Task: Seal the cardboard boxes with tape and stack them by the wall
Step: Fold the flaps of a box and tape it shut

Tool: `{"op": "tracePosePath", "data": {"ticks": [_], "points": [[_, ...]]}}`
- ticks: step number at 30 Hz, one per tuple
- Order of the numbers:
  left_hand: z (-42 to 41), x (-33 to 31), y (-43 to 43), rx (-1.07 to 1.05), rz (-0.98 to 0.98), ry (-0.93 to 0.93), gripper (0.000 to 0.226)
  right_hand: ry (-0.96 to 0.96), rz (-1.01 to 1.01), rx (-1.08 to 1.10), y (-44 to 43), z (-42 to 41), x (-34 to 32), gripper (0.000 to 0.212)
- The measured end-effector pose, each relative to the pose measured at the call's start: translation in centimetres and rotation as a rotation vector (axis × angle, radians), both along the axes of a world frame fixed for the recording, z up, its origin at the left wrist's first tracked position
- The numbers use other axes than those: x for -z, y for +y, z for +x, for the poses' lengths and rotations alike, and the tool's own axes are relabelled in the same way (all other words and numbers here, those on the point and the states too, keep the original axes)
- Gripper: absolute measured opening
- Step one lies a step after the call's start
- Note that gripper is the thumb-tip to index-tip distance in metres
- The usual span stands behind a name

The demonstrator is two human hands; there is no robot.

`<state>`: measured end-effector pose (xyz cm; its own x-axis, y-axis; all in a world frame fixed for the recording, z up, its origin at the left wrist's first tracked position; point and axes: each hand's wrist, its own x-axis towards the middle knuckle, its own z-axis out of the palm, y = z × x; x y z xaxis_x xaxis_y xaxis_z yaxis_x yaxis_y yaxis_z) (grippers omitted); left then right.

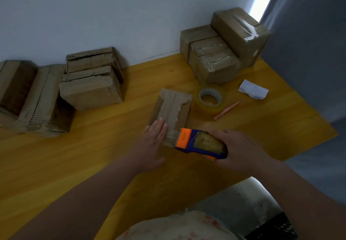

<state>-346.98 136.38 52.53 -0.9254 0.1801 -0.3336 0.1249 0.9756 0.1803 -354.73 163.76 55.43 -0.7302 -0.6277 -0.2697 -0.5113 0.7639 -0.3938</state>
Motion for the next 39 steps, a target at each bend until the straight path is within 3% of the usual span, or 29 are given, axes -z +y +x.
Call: {"op": "tracePosePath", "data": {"ticks": [5,19,24,33,39], "points": [[-0.1,0.1,1.1,0.040,-0.127,0.013,0.104,0.004,-0.005,0.008,-0.1,0.0,0.1,0.087],[-0.8,-0.1,1.7,0.111,-0.111,-0.033,0.110,-0.062,-0.034,-0.019,1.4,-0.1,-1.3,0.093],[-0.7,0.1,1.9,0.113,-0.125,-0.019,0.108,-0.062,0.013,0.010,3.4,-0.3,-1.5,0.087],[-0.6,0.5,1.8,0.082,-0.110,-0.025,0.111,-0.068,0.152,-0.014,-2.0,-0.5,-2.6,0.069],[-0.5,0.8,2.0,0.073,-0.132,0.013,0.106,-0.347,0.125,0.104,-2.3,-2.6,-2.7,0.075]]}}
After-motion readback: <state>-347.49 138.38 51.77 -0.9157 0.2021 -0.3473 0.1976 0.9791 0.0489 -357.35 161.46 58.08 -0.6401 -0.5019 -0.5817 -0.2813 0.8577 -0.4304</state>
